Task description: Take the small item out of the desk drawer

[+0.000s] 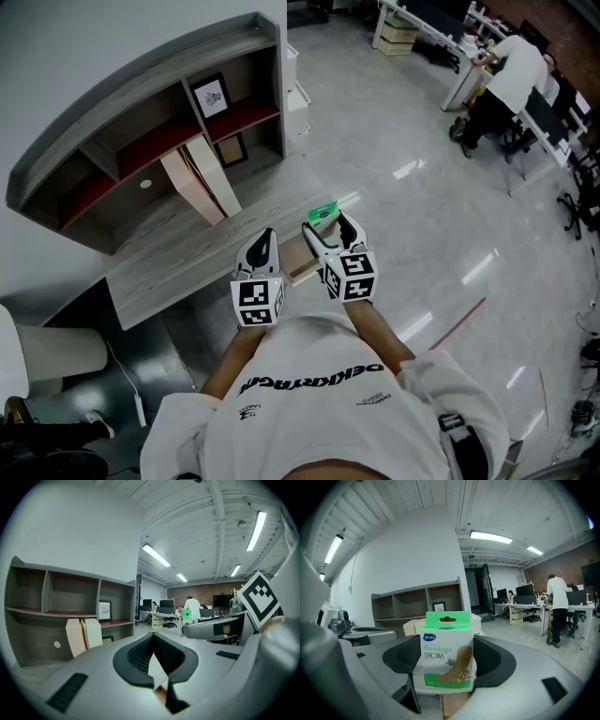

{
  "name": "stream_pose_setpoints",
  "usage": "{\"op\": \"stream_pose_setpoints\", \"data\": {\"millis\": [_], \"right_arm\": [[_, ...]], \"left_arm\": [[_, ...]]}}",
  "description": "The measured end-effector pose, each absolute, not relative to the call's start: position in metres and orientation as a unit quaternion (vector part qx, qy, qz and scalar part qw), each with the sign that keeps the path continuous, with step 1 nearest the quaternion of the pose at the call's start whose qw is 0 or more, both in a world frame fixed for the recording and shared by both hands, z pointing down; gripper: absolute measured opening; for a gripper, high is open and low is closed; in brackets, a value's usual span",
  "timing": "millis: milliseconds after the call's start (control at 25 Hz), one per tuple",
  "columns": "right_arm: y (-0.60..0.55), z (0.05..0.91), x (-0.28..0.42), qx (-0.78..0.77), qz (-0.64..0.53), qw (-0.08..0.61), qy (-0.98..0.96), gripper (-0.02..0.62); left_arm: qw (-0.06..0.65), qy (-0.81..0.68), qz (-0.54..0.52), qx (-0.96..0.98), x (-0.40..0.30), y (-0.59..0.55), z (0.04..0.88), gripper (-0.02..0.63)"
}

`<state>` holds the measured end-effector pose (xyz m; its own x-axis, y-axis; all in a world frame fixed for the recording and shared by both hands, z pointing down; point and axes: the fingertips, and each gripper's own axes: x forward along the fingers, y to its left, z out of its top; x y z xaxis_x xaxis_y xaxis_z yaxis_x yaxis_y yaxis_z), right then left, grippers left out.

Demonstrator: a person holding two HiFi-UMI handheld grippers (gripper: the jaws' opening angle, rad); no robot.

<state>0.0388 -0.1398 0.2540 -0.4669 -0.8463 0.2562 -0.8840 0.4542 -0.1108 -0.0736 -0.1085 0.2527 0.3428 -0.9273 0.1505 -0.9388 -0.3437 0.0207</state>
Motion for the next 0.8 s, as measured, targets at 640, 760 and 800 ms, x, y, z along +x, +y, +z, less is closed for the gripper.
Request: {"op": "stream_pose_setpoints", "data": {"millis": [640, 760, 800], "right_arm": [[-0.1437, 0.2553, 0.0367, 0.505, 0.119, 0.074, -0.852, 0.374], [-0.1436, 0.2573, 0.0365, 0.505, 0.120, 0.073, -0.851, 0.374], [-0.1435, 0.2580, 0.0366, 0.506, 0.120, 0.073, -0.851, 0.374]], "left_arm": [[0.057, -0.573, 0.063, 0.815, -0.0759, -0.1138, 0.2596, 0.015], [0.057, -0.574, 0.063, 0.814, -0.0772, -0.1137, 0.2614, 0.015], [0.058, -0.575, 0.063, 0.814, -0.0777, -0.1135, 0.2621, 0.015]]}}
